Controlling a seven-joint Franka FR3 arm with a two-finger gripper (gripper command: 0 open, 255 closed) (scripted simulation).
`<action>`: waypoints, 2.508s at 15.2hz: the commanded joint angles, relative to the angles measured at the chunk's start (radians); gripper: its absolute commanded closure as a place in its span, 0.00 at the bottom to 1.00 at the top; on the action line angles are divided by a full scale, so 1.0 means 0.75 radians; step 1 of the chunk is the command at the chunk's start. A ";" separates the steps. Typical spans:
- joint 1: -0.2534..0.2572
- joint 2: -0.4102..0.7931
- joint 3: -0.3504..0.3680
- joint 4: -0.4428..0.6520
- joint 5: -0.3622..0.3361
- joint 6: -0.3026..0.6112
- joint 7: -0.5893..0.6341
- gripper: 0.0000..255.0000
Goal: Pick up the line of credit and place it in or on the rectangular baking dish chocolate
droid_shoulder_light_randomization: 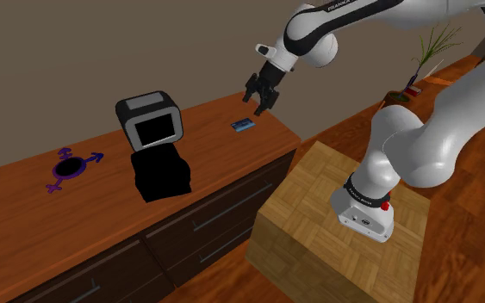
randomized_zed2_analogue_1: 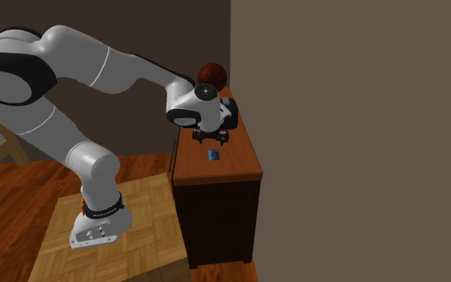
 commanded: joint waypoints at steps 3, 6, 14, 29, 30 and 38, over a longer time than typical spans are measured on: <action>0.269 0.179 -0.222 0.068 0.251 0.023 -0.461 0.00; 0.325 0.239 -0.248 0.069 0.342 0.056 -0.522 0.00; 0.392 0.320 -0.278 0.078 0.468 0.083 -0.607 0.00; 0.379 0.298 -0.266 0.078 0.433 0.079 -0.575 1.00; 0.366 0.277 -0.254 0.079 0.400 0.074 -0.544 1.00; 0.261 0.142 -0.154 0.104 0.192 -0.002 -0.337 1.00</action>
